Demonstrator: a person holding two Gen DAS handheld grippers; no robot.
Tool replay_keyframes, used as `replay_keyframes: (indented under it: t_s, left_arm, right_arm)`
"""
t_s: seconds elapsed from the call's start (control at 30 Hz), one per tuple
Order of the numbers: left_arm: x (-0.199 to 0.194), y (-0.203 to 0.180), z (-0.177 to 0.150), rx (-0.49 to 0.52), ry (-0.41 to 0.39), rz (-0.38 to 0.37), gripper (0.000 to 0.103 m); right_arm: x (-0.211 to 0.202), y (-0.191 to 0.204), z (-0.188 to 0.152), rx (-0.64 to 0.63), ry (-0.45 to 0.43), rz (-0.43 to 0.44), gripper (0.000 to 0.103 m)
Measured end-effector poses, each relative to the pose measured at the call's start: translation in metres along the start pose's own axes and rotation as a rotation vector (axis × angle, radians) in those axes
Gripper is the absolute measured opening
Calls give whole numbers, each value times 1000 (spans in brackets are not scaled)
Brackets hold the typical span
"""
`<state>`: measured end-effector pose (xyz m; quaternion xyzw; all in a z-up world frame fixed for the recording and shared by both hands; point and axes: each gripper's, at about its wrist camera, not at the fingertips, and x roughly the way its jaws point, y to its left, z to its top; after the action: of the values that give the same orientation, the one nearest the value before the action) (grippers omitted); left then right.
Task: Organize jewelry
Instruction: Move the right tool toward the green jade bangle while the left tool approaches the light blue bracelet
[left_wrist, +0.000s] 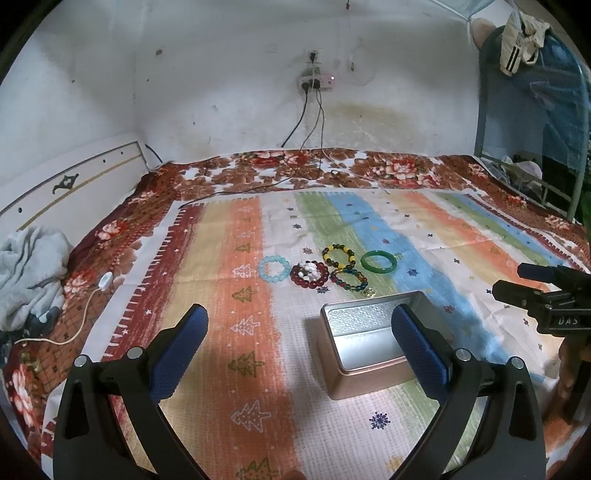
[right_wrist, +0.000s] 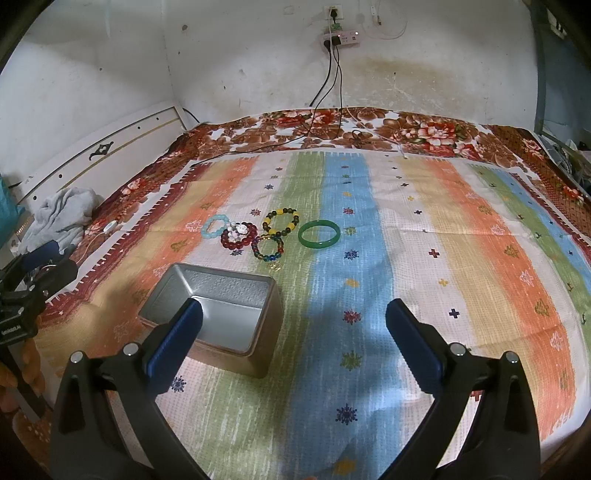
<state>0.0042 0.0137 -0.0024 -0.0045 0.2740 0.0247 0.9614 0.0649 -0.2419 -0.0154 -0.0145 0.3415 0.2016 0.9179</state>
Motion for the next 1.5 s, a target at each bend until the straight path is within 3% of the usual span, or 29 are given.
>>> replay_keyframes:
  t_s: [0.27, 0.6, 0.93, 1.1, 1.5]
  left_arm:
    - [18, -9, 13, 45, -20, 32, 98]
    - [53, -6, 30, 48, 12, 1, 98]
    - [82, 0, 36, 40, 21, 73, 98]
    - [103, 1, 40, 36, 106, 53, 98]
    - [140, 16, 48, -1, 160, 61, 98]
  right_arm:
    - [20, -3, 11, -12, -1, -18, 98]
    - [41, -7, 32, -24, 16, -12, 98]
    - [66, -22, 51, 15, 48, -27, 98]
    - [77, -25, 59, 2, 52, -49, 98]
    - [107, -39, 72, 23, 85, -79, 98]
